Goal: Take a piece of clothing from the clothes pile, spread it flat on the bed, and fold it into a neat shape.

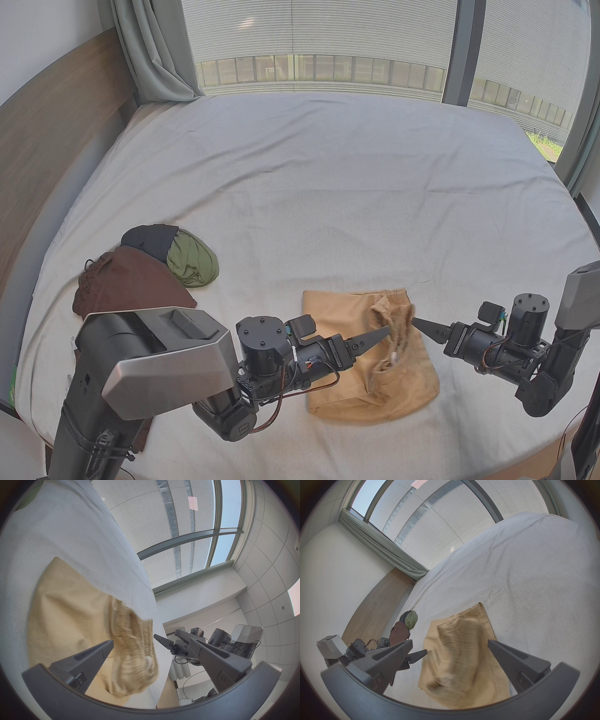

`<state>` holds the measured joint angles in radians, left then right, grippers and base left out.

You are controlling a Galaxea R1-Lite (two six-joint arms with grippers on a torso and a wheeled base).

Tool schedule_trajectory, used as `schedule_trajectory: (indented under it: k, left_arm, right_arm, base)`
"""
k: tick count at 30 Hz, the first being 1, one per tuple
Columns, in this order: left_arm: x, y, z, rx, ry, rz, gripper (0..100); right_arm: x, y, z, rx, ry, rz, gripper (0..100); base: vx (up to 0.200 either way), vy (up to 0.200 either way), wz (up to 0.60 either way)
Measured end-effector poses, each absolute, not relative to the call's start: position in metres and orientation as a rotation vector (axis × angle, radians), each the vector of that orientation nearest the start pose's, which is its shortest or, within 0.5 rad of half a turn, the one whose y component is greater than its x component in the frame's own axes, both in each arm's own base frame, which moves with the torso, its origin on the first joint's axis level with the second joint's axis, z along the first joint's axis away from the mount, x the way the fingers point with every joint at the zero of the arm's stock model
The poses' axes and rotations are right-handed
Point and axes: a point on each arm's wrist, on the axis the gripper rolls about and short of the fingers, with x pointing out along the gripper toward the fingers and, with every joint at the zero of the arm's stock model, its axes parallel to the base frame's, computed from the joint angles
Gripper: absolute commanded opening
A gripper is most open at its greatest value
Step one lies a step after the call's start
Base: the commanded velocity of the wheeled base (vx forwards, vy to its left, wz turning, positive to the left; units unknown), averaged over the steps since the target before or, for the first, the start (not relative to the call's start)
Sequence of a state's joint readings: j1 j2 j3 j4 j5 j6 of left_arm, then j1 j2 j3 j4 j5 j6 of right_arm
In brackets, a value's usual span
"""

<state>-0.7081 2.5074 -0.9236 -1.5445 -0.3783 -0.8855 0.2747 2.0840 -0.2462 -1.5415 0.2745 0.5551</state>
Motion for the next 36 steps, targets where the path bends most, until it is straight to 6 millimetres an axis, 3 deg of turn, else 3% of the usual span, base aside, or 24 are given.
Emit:
schedule_trajectory:
  k: [9,22,36]
  left_arm:
    - [0.308,-0.263,-0.001,-0.782,0.542,-0.966,100]
    - [0.308,-0.236,0.025,-0.788,0.506,-0.944,100]
    - [0.313,-0.199,0.023,-0.67,0.458,-0.864,100]
  right_arm:
    - [0.258,0.081,0.042,0.535,0.452,0.452,100]
    - [0.243,0.096,0.035,0.518,0.521,0.505,100]
    - [0.234,0.099,0.002,0.497,0.674,0.48,100]
  base:
    - [0.0,0.0,0.0]
    - [0.0,0.0,0.0]
    - [0.0,0.0,0.0]
